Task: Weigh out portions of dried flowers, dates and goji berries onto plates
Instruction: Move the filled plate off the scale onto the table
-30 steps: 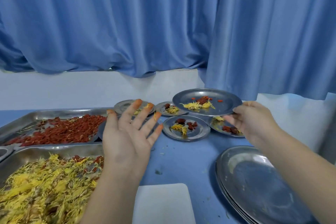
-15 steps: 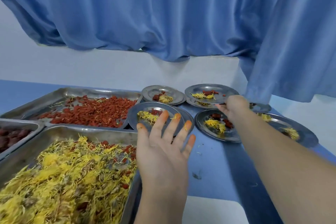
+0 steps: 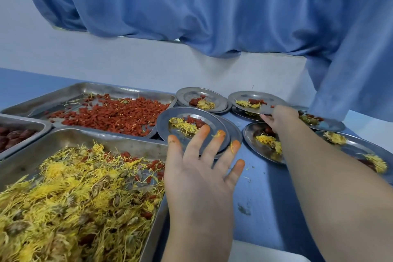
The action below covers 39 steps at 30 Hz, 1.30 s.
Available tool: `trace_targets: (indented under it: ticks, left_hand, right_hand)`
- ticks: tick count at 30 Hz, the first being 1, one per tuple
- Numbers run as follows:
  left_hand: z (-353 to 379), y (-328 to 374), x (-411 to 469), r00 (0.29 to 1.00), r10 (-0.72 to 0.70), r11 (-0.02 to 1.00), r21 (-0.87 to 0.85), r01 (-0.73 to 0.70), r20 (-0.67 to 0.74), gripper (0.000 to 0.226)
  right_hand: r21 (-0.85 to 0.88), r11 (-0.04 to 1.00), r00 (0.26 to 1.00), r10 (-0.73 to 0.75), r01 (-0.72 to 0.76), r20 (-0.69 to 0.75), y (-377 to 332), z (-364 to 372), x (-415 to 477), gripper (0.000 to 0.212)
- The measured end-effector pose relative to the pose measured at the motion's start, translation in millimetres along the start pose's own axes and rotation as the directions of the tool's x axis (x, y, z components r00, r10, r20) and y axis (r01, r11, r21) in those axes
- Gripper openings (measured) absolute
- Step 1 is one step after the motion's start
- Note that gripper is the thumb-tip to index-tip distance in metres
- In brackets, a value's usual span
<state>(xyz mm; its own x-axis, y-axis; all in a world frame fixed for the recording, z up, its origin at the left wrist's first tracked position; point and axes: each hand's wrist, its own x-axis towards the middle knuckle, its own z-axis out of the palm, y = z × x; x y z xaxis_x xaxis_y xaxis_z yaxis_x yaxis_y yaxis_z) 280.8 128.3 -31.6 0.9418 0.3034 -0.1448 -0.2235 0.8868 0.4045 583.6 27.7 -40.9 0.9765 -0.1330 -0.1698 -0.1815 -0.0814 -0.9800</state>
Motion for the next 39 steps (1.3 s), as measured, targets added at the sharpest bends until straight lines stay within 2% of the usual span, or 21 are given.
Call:
trace_targets:
  ticks: [1,2,3,4,5,8,9,10,11,12,14,17,20,25,28,35,39]
  left_hand:
    - [0,0,0,1.0,0.006,1.0,0.007,-0.006,0.001,0.055]
    - [-1,0,-1,1.0,0.01,1.0,0.014,-0.01,0.0,0.055]
    - [-1,1,-2,1.0,0.015,1.0,0.021,-0.015,-0.001,0.055]
    - [-1,1,-2,1.0,0.021,0.999,0.029,-0.021,-0.002,0.055]
    - [-1,1,-3,1.0,0.028,0.999,0.039,-0.028,-0.002,0.056]
    - [-1,1,-4,0.999,0.036,0.998,0.047,-0.036,-0.003,0.057]
    - [0,2,-4,0.999,0.036,0.998,0.047,-0.036,-0.004,0.057]
    - [0,2,-4,0.999,0.037,0.998,0.049,-0.037,-0.003,0.057]
    - [1,2,-5,0.999,0.04,0.998,0.05,-0.04,-0.004,0.057]
    - [2,2,-5,0.999,0.043,0.998,0.052,-0.043,-0.005,0.057]
    - [2,1,-6,0.999,0.051,0.997,0.057,-0.05,-0.007,0.057]
    - [2,1,-6,0.999,0.046,0.997,0.055,-0.046,-0.013,0.056]
    - [4,2,-6,1.0,-0.006,0.999,0.047,0.006,-0.01,0.056]
    - [-1,1,-7,1.0,0.009,0.998,0.066,-0.01,0.003,0.058]
    - [-3,2,-7,1.0,0.028,0.998,0.062,-0.028,0.002,0.058]
    - [1,-2,-11,0.999,0.03,0.996,0.082,-0.033,0.032,0.058]
    - [5,-4,-17,0.999,0.041,0.984,0.174,-0.045,0.025,0.055]
  right_hand:
    - [-0.074,0.997,0.999,-0.035,0.036,0.02,0,-4,3,0.036]
    - [-0.361,0.927,0.991,-0.129,0.104,-0.045,1,-5,-6,0.047]
    - [-0.501,0.858,0.987,-0.152,0.11,-0.044,-4,-5,-10,0.049]
    - [-0.553,0.815,0.973,-0.23,0.173,-0.035,-6,-5,-16,0.047]
    - [-0.58,0.799,0.98,-0.199,0.159,-0.006,-9,-5,-14,0.044]
    - [-0.498,0.858,0.98,-0.188,0.127,-0.073,-12,-8,-11,0.044]
    - [-0.441,0.887,0.986,-0.165,0.137,-0.025,-10,-7,-9,0.044]
    - [-0.299,0.949,0.993,-0.116,0.103,-0.025,-11,-7,-8,0.041]
    - [-0.077,0.997,1.0,-0.027,0.028,0.014,-17,-5,-3,0.038]
    - [0.11,0.993,0.997,0.044,-0.052,0.068,-20,-4,-4,0.036]
    - [0.221,0.966,0.987,0.115,-0.137,0.109,-23,-4,-5,0.024]
    - [0.234,0.964,0.986,0.097,-0.127,0.139,-28,-7,-10,0.029]
    - [0.27,0.949,0.98,0.124,-0.163,0.156,-34,-12,-23,0.01]
    - [0.239,0.96,0.969,0.088,-0.144,0.229,-39,-18,-42,0.019]
    - [0.243,0.959,0.961,0.08,-0.147,0.266,-47,-24,-63,0.005]
    - [0.206,0.978,0.902,-0.061,-0.032,0.427,-68,-50,-139,0.005]
    - [0.27,0.963,0.899,-0.118,0.0,0.422,-64,-83,-194,0.004]
